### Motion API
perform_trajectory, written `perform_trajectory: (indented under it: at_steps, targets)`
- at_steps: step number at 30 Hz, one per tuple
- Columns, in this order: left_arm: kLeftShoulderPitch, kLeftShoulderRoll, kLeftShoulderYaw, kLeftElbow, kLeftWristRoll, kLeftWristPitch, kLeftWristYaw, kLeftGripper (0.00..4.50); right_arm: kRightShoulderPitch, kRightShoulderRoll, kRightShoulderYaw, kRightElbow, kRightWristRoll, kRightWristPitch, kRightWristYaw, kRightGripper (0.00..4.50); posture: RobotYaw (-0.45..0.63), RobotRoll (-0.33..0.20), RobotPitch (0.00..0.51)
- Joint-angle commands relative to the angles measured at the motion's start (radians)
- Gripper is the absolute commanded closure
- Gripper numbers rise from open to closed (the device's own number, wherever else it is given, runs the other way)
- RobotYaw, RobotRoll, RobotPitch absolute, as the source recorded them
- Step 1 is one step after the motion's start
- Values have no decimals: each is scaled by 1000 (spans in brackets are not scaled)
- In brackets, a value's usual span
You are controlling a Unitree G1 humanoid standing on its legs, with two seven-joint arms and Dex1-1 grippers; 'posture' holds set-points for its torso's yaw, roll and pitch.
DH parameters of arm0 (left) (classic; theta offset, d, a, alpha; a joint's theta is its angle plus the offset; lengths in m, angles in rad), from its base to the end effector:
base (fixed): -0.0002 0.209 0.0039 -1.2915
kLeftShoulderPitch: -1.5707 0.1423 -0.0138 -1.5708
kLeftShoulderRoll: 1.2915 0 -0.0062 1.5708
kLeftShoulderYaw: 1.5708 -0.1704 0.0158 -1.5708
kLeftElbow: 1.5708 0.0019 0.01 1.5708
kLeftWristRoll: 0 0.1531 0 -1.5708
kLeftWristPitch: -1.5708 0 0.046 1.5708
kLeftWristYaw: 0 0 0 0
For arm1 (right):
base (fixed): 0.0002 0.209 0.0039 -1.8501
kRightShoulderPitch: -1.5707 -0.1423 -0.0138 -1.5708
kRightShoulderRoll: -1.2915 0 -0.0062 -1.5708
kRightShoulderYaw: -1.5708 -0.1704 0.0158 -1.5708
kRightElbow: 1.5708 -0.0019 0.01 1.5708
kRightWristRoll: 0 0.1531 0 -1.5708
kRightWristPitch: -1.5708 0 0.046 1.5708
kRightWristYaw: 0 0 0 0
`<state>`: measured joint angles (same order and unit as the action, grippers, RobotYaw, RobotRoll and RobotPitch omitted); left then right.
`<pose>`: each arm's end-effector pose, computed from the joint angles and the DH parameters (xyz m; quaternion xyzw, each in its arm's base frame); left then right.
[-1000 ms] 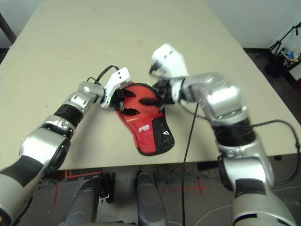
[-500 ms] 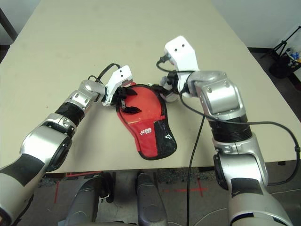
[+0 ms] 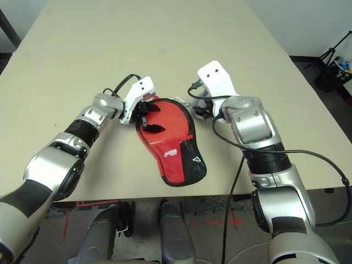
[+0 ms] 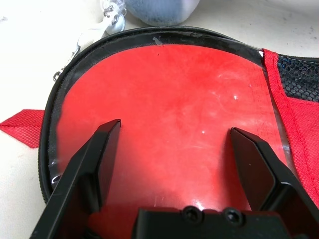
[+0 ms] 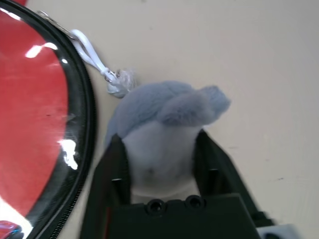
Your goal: Store the ping-pong paddle in its case and zip it.
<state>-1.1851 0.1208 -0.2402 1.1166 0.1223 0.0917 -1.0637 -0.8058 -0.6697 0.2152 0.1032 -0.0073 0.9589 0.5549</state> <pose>0.3732 0.0856 0.1767 0.2346 0.1496 -0.5795 0.7660 0.3088 -0.2044 0.2307 -0.2856 0.2168 0.1440 0.9223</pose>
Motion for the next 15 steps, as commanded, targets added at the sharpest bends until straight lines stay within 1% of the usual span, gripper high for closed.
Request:
perform_trajectory:
  at_steps: [1, 3, 4, 6, 11, 15]
  targets:
    - [25, -6, -24, 46, 32, 28, 4, 0, 12, 5, 19, 40, -24, -8, 0, 3694, -141, 0, 231]
    - [25, -7, -23, 47, 32, 29, 5, 0, 15, -4, 28, 38, -37, -3, 3, 4149, -140, 0, 232]
    - [25, -8, -24, 47, 33, 28, 6, 0, 20, -18, 33, 22, -41, 4, 13, 4264, -140, 0, 233]
    - [25, -9, -23, 48, 33, 29, 8, 0, 35, -67, 52, -28, -46, 30, 54, 4285, -141, 0, 234]
    - [26, -8, -23, 47, 33, 31, 9, 0, 127, -283, 78, -257, 3, 133, 225, 4286, -142, 0, 237]
    - [27, -7, -22, 46, 33, 32, 10, 0, 255, -479, 34, -439, 91, 204, 359, 4287, -149, 0, 241]
